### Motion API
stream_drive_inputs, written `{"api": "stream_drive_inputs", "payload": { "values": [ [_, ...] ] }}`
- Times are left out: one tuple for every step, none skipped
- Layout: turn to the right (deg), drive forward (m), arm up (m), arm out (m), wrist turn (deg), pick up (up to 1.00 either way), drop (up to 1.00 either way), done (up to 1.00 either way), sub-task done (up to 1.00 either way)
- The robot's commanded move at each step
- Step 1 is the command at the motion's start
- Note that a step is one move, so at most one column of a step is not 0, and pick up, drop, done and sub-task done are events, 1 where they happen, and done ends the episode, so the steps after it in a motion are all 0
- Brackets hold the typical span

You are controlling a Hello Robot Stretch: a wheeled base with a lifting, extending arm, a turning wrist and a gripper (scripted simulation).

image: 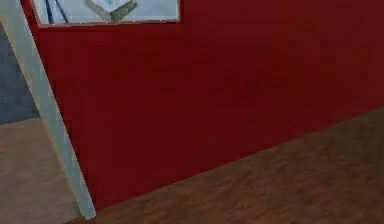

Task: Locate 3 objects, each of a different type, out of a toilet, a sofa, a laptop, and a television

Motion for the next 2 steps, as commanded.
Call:
{"api": "stream_drive_inputs", "payload": {
  "values": [
    [45.0, 0.00, 0.00, 0.00, 0.0, 0.00, 0.00, 0.00, 0.00],
    [18.0, 0.00, 0.00, 0.00, 0.0, 0.00, 0.00, 0.00, 0.00]
  ]
}}
